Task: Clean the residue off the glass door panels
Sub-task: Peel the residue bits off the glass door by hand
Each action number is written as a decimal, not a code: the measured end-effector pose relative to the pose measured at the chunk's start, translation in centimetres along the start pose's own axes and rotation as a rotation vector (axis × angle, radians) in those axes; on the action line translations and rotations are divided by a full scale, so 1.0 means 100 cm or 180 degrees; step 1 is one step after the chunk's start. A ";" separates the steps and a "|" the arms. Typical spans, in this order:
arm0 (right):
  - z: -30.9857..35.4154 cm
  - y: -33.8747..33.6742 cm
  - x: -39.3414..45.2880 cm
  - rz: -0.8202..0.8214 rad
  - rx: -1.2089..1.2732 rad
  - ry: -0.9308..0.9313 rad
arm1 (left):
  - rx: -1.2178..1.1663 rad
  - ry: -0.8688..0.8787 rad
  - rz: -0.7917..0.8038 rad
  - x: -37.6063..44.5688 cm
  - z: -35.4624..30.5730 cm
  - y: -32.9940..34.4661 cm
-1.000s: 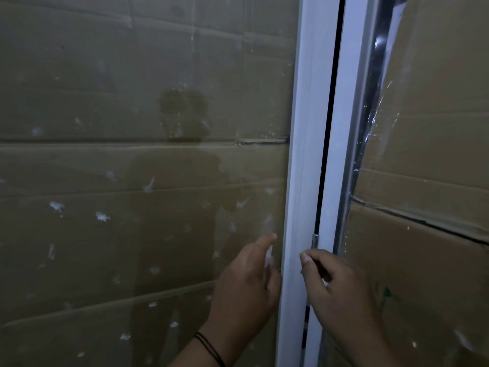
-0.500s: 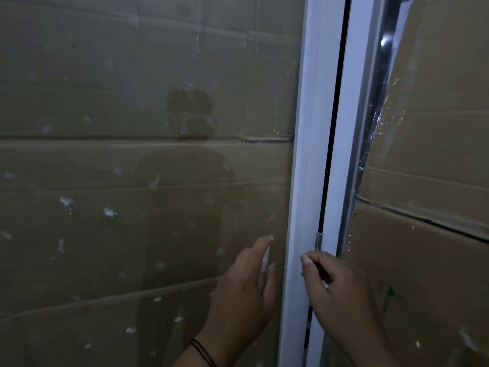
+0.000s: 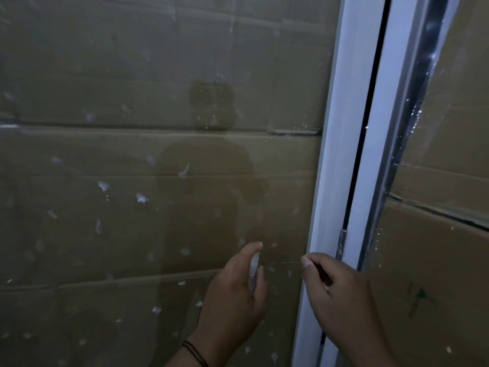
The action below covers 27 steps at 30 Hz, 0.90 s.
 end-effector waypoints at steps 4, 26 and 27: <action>0.009 0.008 -0.001 0.0013 -0.0002 -0.0030 | 0.0006 -0.0014 -0.0105 -0.006 0.004 -0.011; 0.034 0.073 -0.055 0.1444 0.0575 -0.0089 | -0.1681 -0.1177 0.0379 -0.038 0.017 -0.016; 0.033 0.073 -0.056 0.1419 0.0602 -0.0095 | -0.1688 -0.1309 0.0423 -0.040 0.021 -0.016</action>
Point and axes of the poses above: each hand's wrist, its own x-axis towards the middle knuckle, its own y-axis out of the palm, z = x × y, the point moved 2 cm from there along x, towards the middle knuckle, and after that the axes turned 14 degrees about -x, right-handed, at the moved point
